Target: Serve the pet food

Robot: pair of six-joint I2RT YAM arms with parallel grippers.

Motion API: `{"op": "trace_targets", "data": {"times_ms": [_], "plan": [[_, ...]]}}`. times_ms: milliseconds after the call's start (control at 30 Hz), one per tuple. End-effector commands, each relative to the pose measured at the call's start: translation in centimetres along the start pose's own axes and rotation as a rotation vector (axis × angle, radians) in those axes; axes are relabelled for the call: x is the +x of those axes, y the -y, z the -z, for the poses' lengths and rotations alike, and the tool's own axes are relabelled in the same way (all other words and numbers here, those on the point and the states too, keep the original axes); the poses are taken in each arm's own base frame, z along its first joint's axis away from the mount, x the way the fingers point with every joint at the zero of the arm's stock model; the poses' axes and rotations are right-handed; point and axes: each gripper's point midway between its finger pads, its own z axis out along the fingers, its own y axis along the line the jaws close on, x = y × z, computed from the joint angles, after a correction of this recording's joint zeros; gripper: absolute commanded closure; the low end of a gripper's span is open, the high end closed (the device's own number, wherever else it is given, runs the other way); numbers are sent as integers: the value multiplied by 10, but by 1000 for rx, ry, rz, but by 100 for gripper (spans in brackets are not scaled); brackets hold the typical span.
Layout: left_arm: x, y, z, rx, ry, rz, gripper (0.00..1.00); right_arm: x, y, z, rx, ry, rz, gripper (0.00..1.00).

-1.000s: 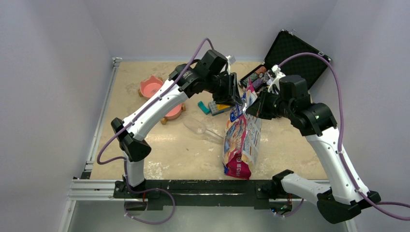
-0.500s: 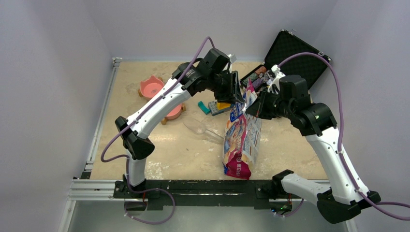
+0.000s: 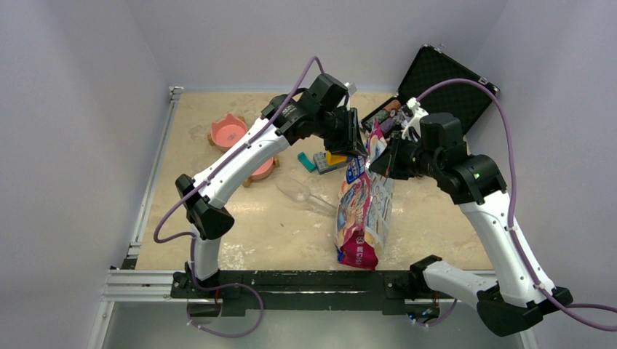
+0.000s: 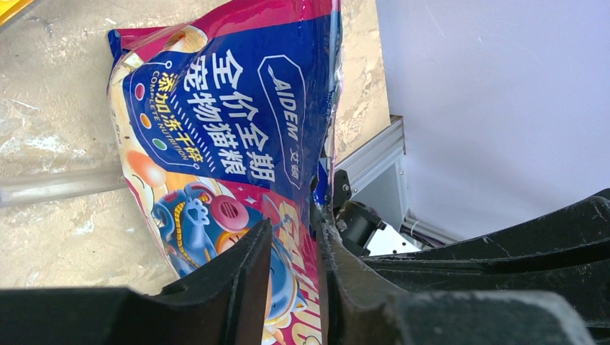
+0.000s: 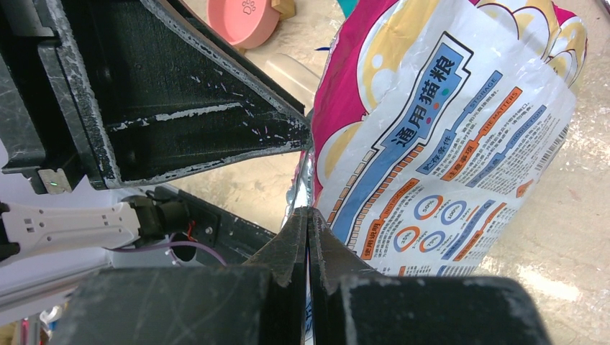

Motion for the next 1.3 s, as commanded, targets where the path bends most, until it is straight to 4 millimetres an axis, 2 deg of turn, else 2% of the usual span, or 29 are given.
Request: {"op": "trace_targets", "data": {"times_ms": [0,67,200,433,567,800,1100,1267], "plan": [[0,6,-2,7,-9,-7,75,1,-3,-1,-18,-12,22,100],[1,10,-2,27,-18,-3,81,0,-4,-2,-22,-15,21,100],[0,22,1,81,-20,1,99,-4,-8,-5,-28,-12,-8,93],[-1,42,8,183,-9,4,100,-7,-3,-9,-9,-16,-28,88],[-2,45,11,207,-2,-1,100,-13,-3,-4,-41,14,-57,79],[-2,47,13,220,-1,-2,100,-26,7,7,-63,84,-144,74],[-1,47,12,216,-5,2,100,-26,8,-3,-72,54,-146,75],[-2,46,12,212,-1,3,100,-16,8,-9,-100,19,-149,78]]}}
